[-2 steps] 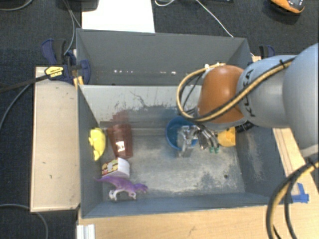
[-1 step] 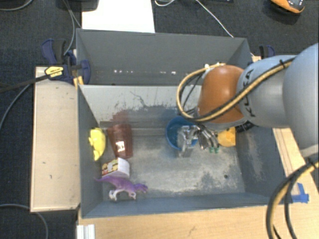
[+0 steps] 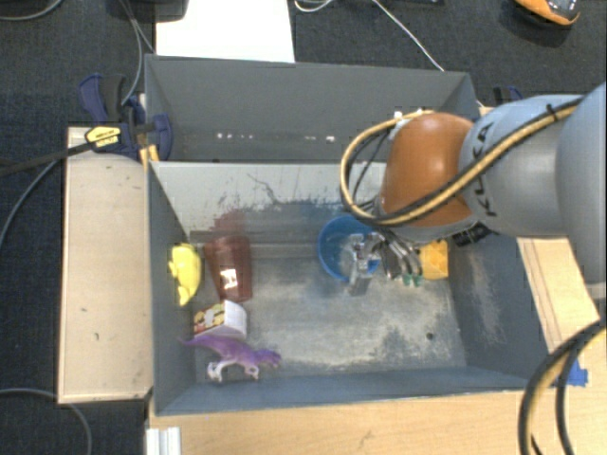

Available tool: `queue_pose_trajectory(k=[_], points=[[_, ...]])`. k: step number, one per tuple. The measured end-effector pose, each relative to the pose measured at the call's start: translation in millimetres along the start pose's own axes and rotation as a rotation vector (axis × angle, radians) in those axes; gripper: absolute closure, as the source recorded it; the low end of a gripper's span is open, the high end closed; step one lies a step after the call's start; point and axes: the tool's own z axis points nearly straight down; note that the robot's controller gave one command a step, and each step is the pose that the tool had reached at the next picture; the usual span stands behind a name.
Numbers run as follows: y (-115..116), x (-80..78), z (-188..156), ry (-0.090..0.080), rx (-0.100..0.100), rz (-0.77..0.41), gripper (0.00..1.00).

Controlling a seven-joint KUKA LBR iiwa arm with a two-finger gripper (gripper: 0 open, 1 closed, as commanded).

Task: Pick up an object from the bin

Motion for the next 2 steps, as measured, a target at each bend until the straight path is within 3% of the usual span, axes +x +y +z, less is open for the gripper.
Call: queue_pose_trajectory(k=[1,2], points=[[-4.7,-6.2,-21.1,-0.011,0.0,-0.001,1.0],[-9.5,-5.3,-10.0,-0.003,0.0,0.001,1.0]])
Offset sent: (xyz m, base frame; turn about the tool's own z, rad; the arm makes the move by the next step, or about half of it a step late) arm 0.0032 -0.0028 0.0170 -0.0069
